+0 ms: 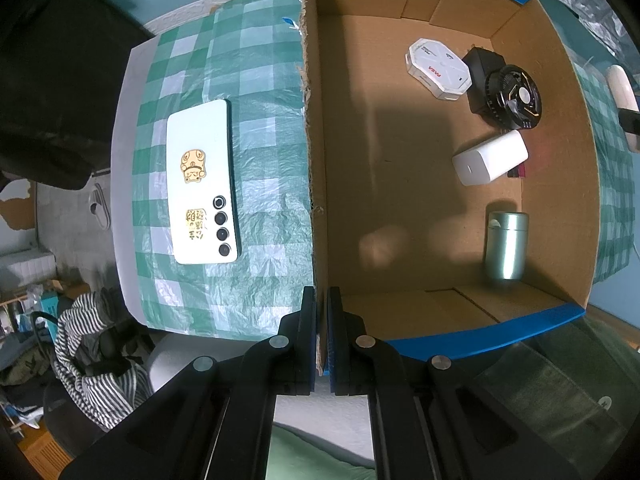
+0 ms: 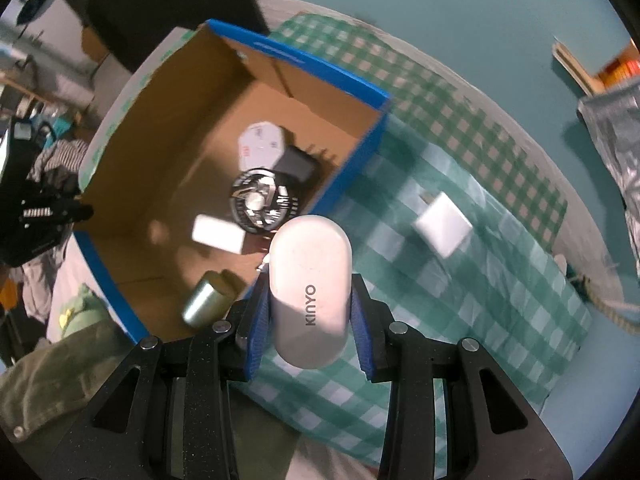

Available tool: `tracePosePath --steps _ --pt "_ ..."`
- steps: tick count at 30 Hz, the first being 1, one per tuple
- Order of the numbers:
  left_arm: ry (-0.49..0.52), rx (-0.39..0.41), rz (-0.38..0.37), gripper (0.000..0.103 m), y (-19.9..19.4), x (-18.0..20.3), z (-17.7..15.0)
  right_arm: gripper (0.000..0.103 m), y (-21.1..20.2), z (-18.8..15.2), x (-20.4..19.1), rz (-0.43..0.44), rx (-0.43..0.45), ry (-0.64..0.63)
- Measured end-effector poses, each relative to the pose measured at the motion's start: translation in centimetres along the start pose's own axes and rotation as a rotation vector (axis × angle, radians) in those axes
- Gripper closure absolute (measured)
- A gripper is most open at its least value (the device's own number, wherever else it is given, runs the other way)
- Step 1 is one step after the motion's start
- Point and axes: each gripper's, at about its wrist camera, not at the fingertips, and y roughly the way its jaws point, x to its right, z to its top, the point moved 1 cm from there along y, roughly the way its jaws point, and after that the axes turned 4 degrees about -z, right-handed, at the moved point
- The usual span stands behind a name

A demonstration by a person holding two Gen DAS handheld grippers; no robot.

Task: Organize rigid objects
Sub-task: 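Carry the white earbud case with the right tool into the box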

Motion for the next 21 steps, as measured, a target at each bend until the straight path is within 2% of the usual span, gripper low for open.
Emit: tracePosePath --steps 13,21 --pt "0.001 0.002 -0.001 0.099 0.1 -0.1 0.1 0.067 1.0 1.9 -5.5 0.009 0.001 -0.141" --pt "0.006 0.003 -0.005 0.099 0.1 0.0 0.2 0.067 3.4 1.8 -7.2 -0.003 -0.05 -0.223"
